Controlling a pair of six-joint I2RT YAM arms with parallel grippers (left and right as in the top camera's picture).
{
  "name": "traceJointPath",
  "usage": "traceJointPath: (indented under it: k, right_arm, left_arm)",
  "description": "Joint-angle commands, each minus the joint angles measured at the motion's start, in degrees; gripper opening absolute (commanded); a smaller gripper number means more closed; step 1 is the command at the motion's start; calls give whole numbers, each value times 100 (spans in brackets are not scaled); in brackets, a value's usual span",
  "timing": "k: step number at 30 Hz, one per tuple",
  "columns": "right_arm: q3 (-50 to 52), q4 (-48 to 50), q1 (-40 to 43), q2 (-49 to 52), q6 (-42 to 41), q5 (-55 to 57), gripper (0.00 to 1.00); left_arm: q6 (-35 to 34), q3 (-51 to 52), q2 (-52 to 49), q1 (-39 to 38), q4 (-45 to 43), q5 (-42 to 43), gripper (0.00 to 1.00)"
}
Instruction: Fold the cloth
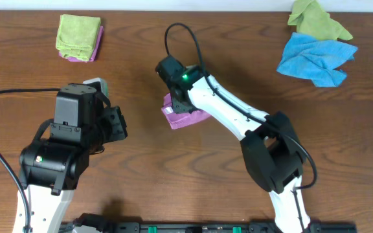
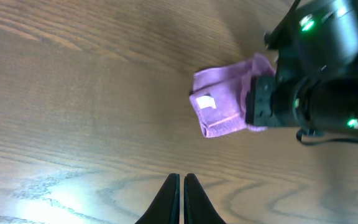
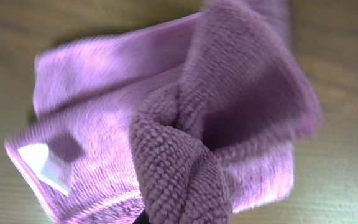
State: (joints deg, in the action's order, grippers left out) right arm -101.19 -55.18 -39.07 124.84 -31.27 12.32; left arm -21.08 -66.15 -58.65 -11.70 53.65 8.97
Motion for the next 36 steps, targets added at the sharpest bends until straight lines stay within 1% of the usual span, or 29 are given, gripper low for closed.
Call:
traceJointPath:
  k: [1,6,7,8,9,11,12,13,15,16,19,20,21,22,23,24,25,27,30,32,35,36]
  right_arm:
    - [-114,57,98,11,-149,-101,1]
    - [-114,160,107,46,-151,-157,2]
    - [-114,258,103,48,-149,-337,13]
    - [-114,378,92,48,-116,-678,35]
    - [-114,527,74,48,20,-1298,60]
    - [-114,704,22,48,514,-2732,86]
    - [-114,713,-39,48,1012,-3499,87]
    - [-114,695,-74,48,1178,-3620,86]
    - [-116,693,-44,28,1207,-3611,83]
    - [-120,704,33,7,1207,-3598,80]
    - [-131,699,420,-133,1167,-3460,66]
    - [-131,699,529,-170,1150,-3464,66]
    - [-131,693,651,-225,1141,-3477,60]
    - [-131,678,763,-275,1143,-3486,45]
    - [-131,667,852,-330,1141,-3488,16]
    - [-131,647,946,-385,1143,-3486,2]
    - [-131,645,1021,-448,1165,-3482,2]
    - [-131,708,1132,-501,1182,-3432,1]
    - [-118,730,1152,-455,1180,-3032,2]
    - [-116,793,1086,-326,1180,-2944,1]
    - [-114,855,977,-105,1163,-2800,2]
    - [-114,876,935,-20,1161,-2741,1]
  left_arm:
    - [55,-76,28,22,22,-55,6]
    - [57,-76,28,22,7,-57,6]
    - [57,-76,28,22,0,-59,6]
    - [59,-76,28,22,-7,-59,6]
    - [76,-76,28,22,-11,-61,6]
    - [131,-76,28,22,-39,-66,6]
    - [140,-76,28,22,-81,-63,6]
    - [140,-76,28,22,-118,-63,6]
    - [140,-76,28,22,-186,-63,6]
    - [140,-76,28,22,-188,-72,6]
    - [140,-76,28,22,-153,-275,6]
    - [140,-70,26,22,-146,-358,6]
    - [138,-52,26,22,-151,-468,6]
    - [138,-20,20,22,-170,-546,7]
    - [136,17,13,24,-205,-588,9]
    - [131,66,-4,24,-258,-597,11]
    - [107,109,-22,22,-304,-595,14]
    - [0,199,-79,24,-385,-595,23]
    - [-37,398,-223,22,-588,-544,35]
    - [-131,601,-380,22,-787,-437,58]
    - [-229,796,-658,22,-1021,-205,83]
    - [-229,820,-737,22,-1078,-125,88]
